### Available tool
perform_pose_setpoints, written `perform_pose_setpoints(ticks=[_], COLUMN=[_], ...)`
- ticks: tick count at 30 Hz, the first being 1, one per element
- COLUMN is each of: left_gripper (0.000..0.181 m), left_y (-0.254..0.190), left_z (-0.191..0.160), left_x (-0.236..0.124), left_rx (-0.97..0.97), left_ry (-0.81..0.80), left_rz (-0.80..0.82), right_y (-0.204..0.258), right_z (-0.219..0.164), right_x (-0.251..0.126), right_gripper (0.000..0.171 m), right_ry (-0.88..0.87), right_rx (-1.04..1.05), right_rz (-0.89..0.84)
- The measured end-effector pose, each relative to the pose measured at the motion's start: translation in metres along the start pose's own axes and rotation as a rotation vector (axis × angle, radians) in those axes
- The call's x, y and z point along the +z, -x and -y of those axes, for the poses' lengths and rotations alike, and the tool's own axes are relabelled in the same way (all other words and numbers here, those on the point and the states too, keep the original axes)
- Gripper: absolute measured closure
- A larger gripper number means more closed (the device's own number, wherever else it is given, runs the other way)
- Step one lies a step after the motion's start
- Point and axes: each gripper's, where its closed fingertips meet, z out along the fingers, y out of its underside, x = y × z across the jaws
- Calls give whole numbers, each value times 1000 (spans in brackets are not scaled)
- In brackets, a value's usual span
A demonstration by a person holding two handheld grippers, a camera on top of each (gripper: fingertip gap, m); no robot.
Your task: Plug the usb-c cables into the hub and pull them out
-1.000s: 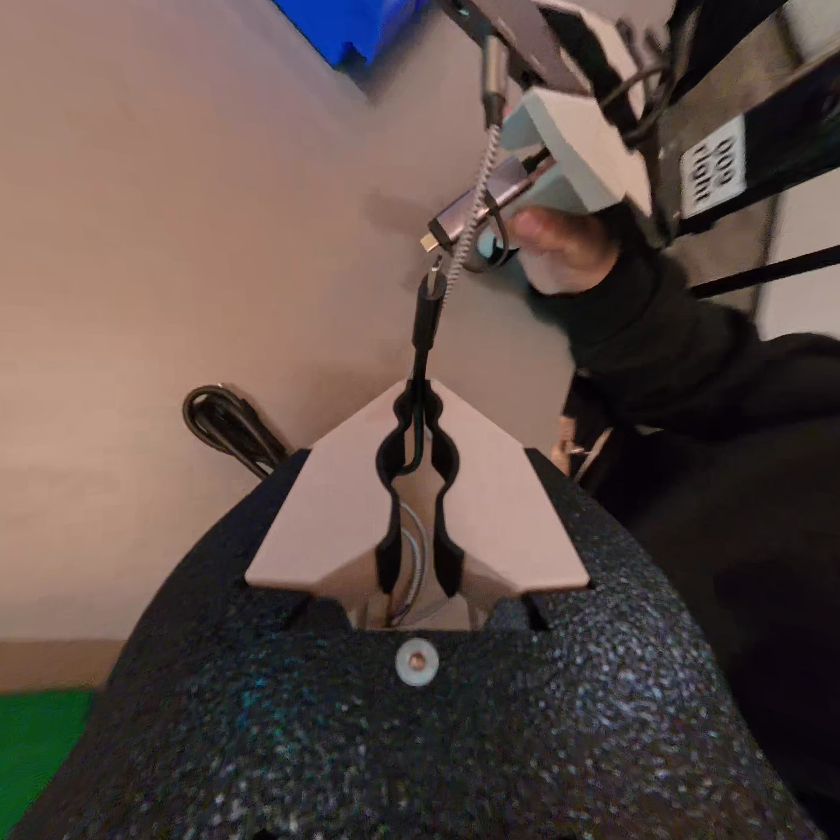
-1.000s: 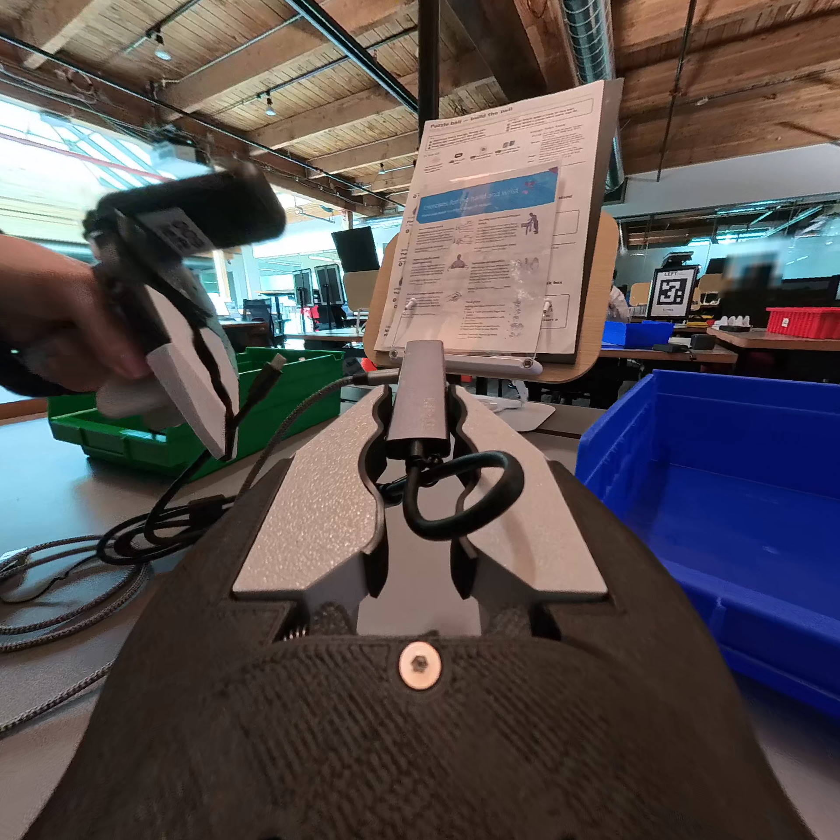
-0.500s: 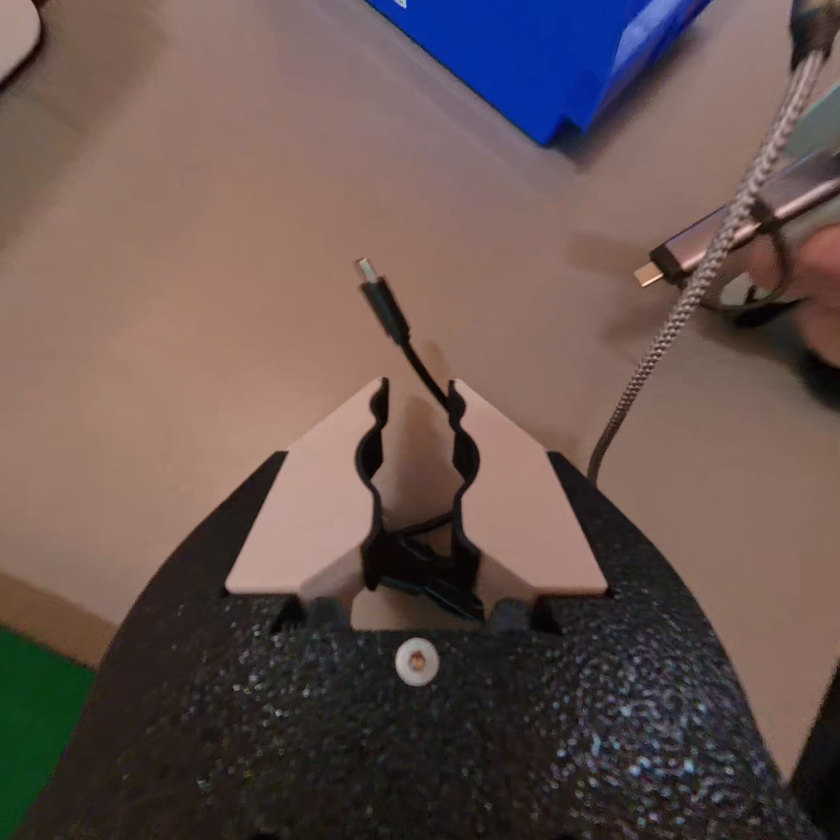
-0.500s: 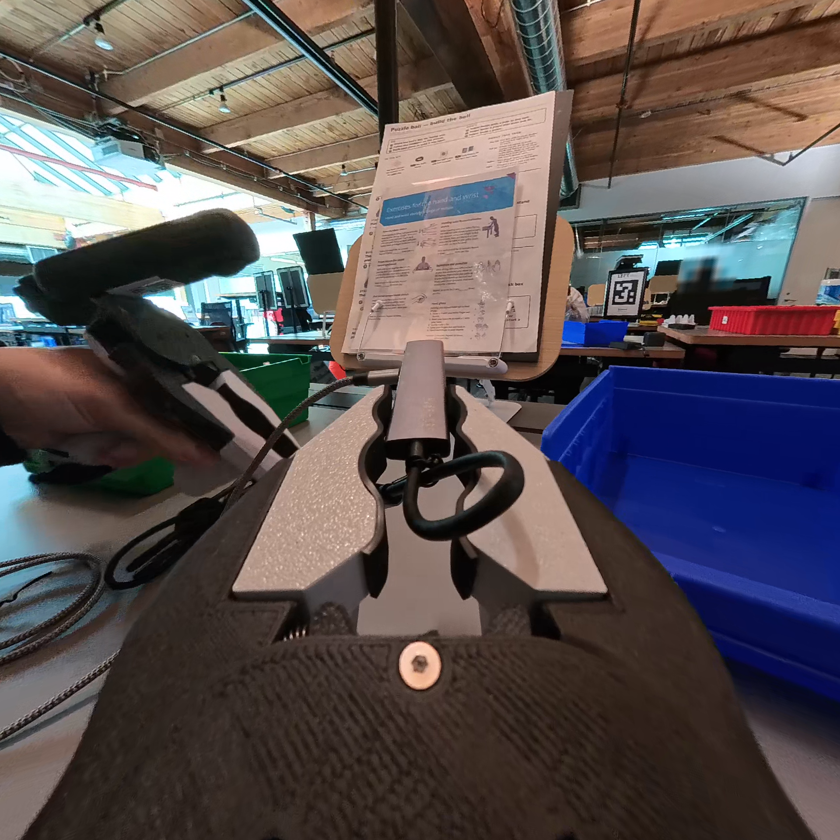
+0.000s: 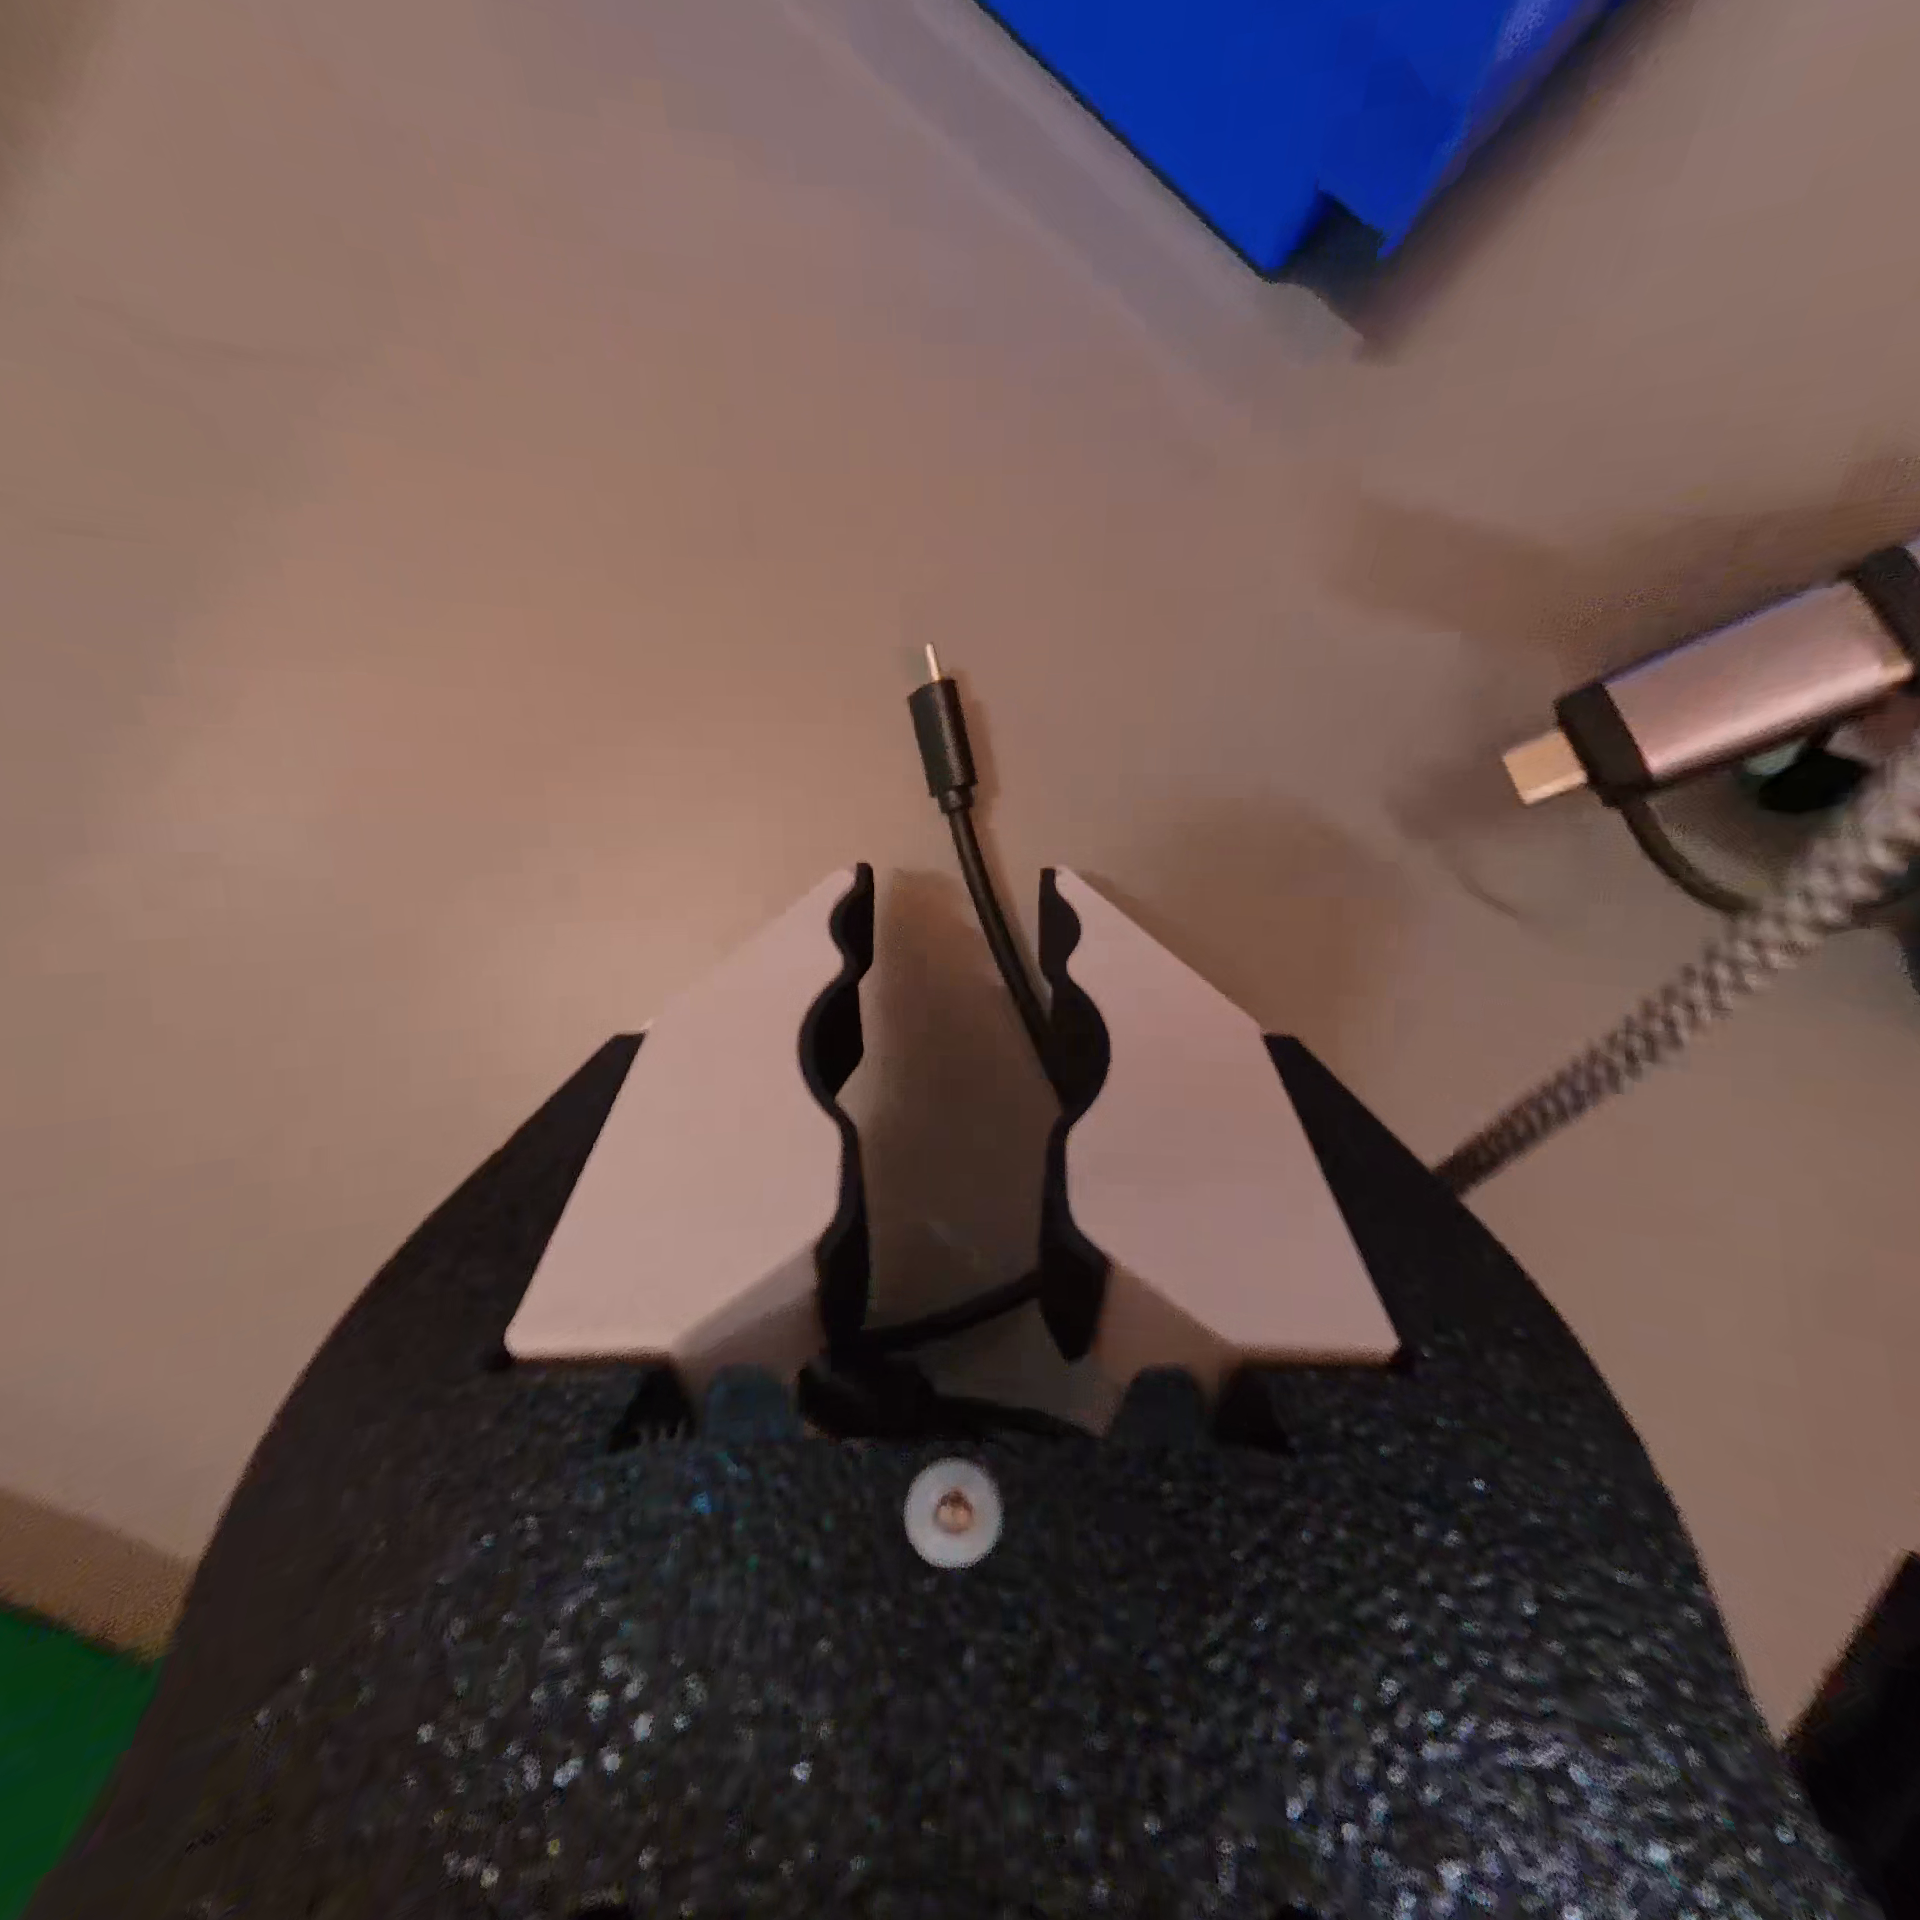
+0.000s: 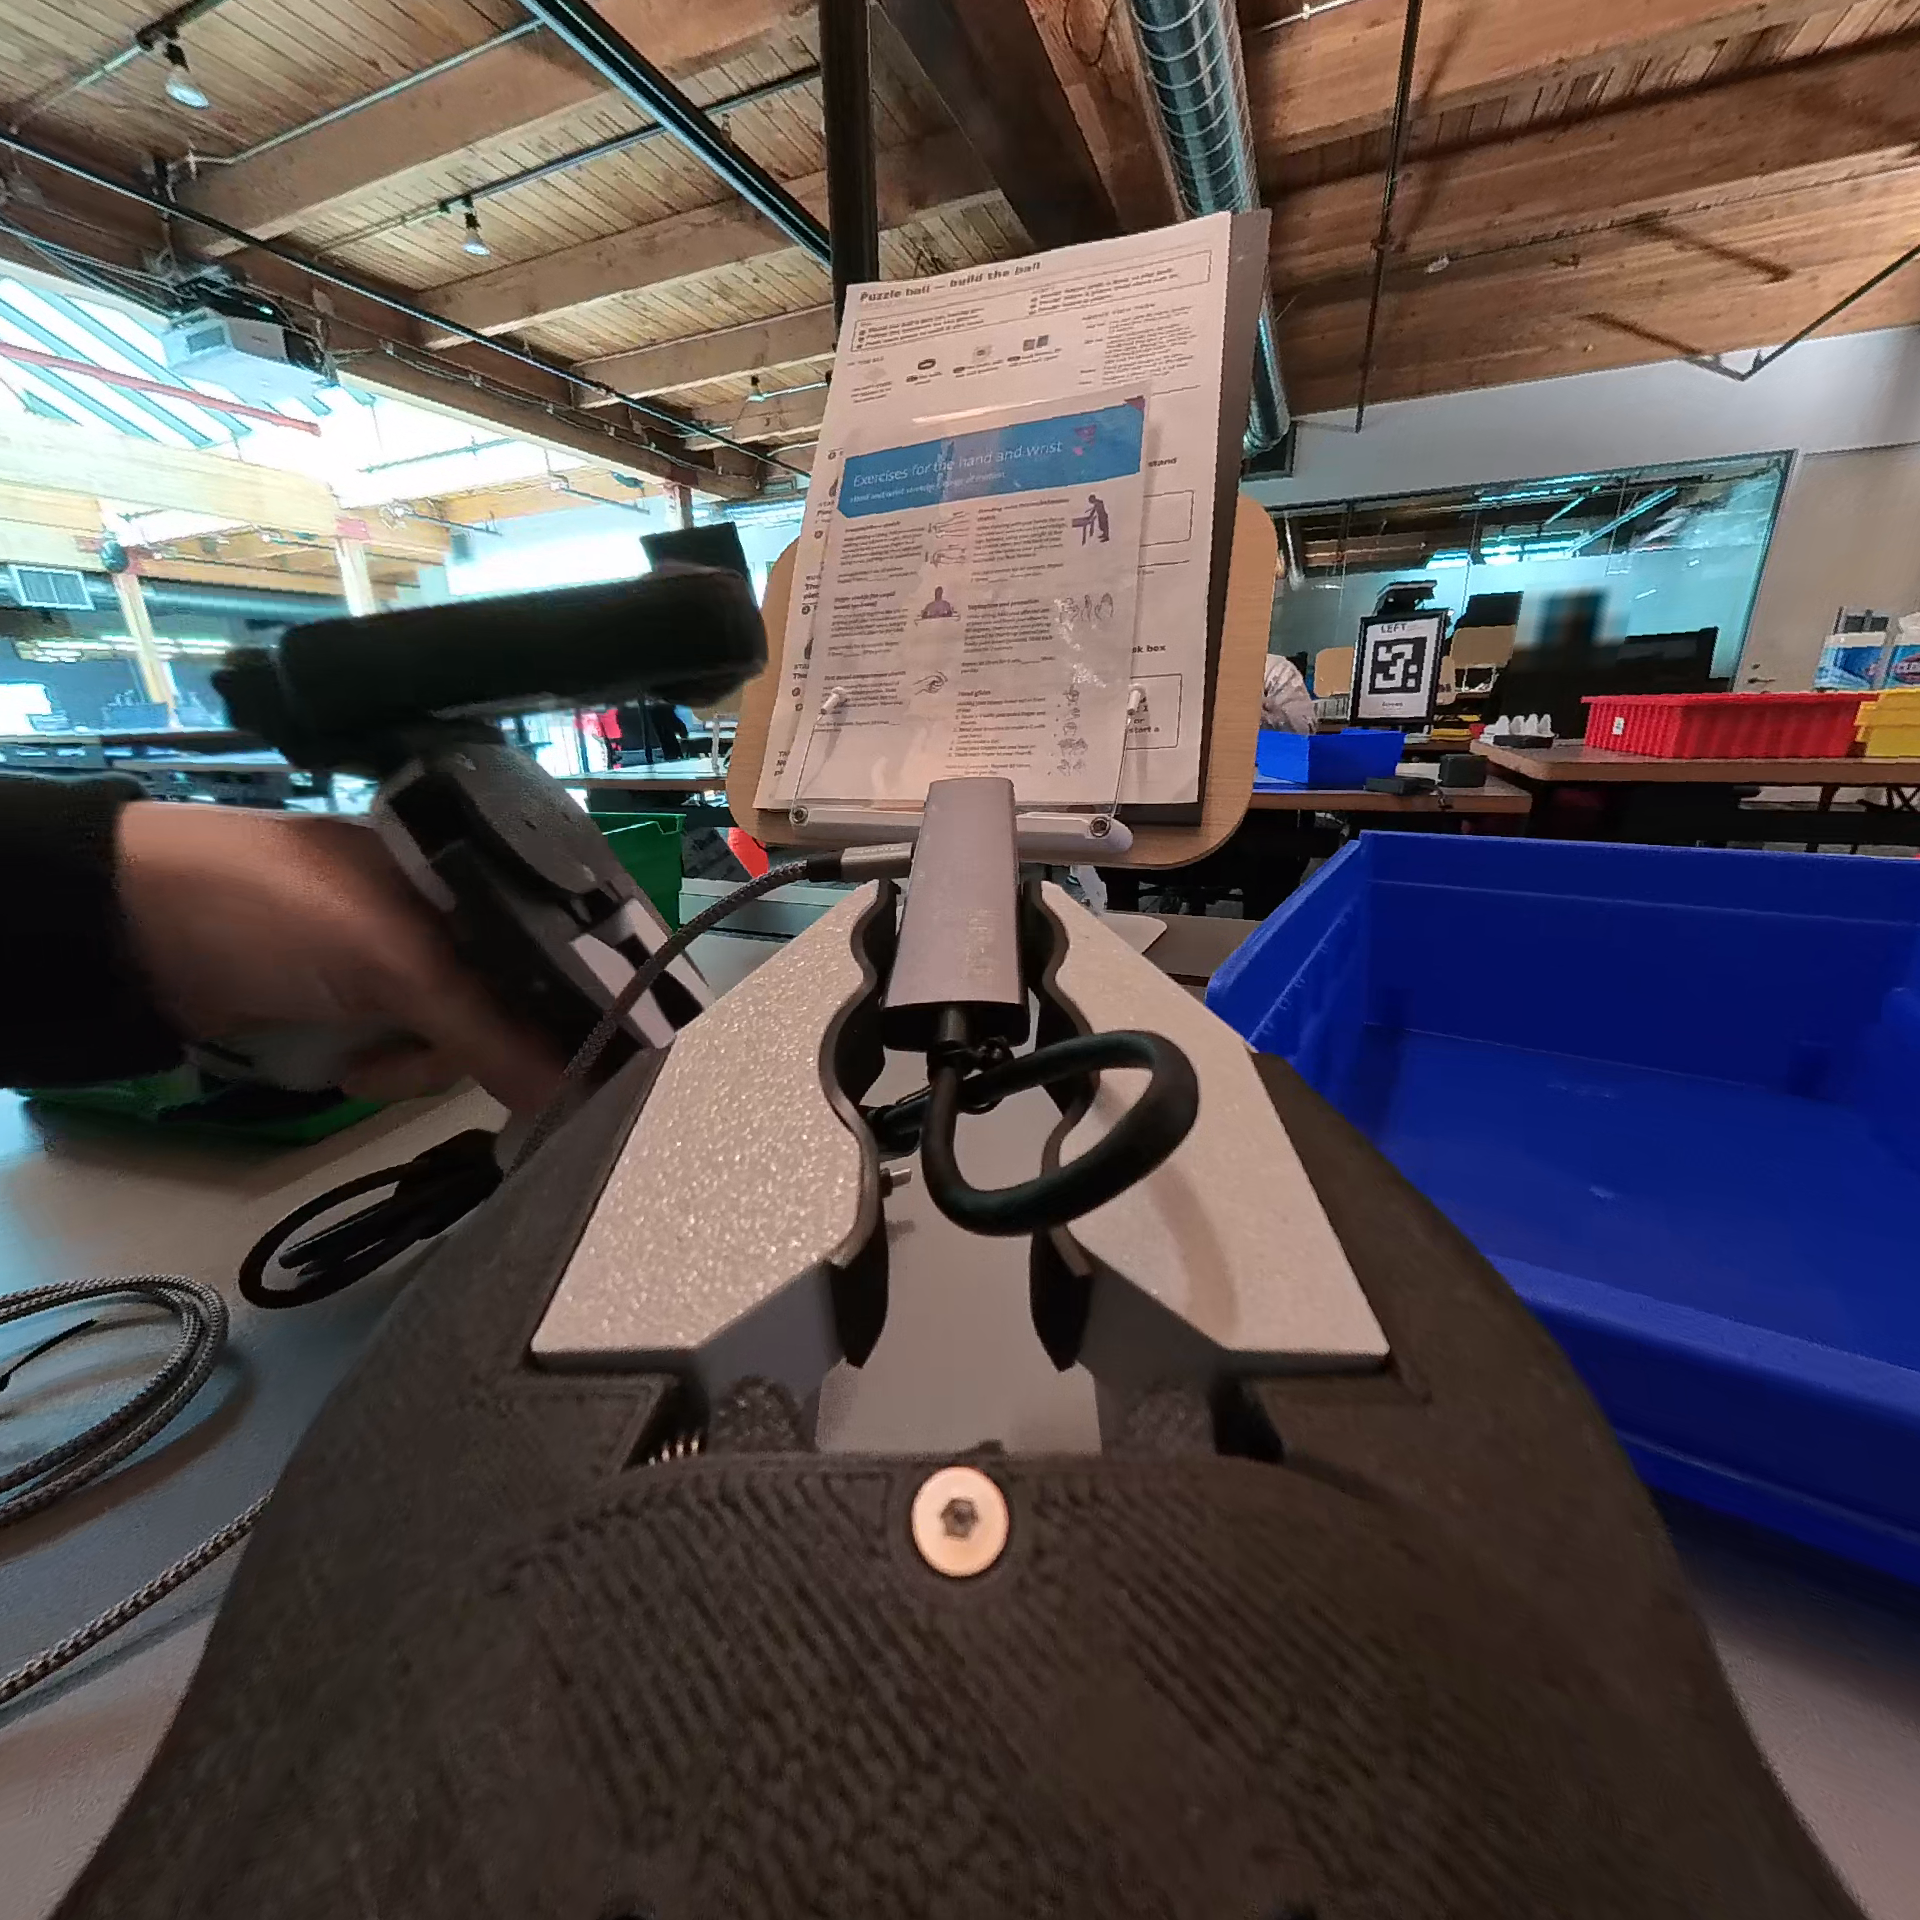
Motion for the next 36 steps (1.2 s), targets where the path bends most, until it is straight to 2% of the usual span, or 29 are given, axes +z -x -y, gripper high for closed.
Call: perform_pose_setpoints(ticks=[1, 4, 6, 8, 10, 13, 16, 19, 21, 26, 28, 32, 36], left_gripper=[153, 154, 158, 162, 174, 180, 180, 180, 181, 180, 180, 180, 180], left_y=[-4, -11, -9, -19, -30, -39, -52, -56, -49, -14, -13, -19, -22], left_z=[0, -4, -1, 0, -1, 8, 30, 42, 31, 13, 15, 23, 24], left_x=[4, 13, 16, 16, 15, 10, -10, -29, -28, -41, -55, -74, -80], left_rx=[-35, -138, -187, -274, -356, -408, -432, -371, -284, 69, 206, 316, 323], left_ry=[10, 72, 59, 58, 69, -12, -178, -320, -298, -159, -114, -60, 1], left_rz=[-45, -176, -241, -379, -499, -604, -758, -798, -662, -19, 155, 301, 349], right_y=[0, 0, 1, 2, 2, 1, 1, 0, 1, 4, 5, 10, 15], right_z=[0, 0, 0, 0, 0, 1, 1, 1, 1, -1, -2, -3, -5], right_x=[0, 0, 0, 0, 0, 0, 0, -1, -1, 1, 1, 2, 2], right_gripper=[148, 148, 148, 148, 148, 148, 148, 148, 148, 148, 147, 147, 148], right_ry=[-1, -2, -1, -4, -4, -8, -11, -10, -11, 3, 13, 22, 34], right_rx=[2, 5, 4, 4, 9, 17, 24, 24, 22, 8, 0, 0, -21], right_rz=[1, 3, 9, 18, 20, 21, 21, 20, 24, 34, 37, 61, 74])
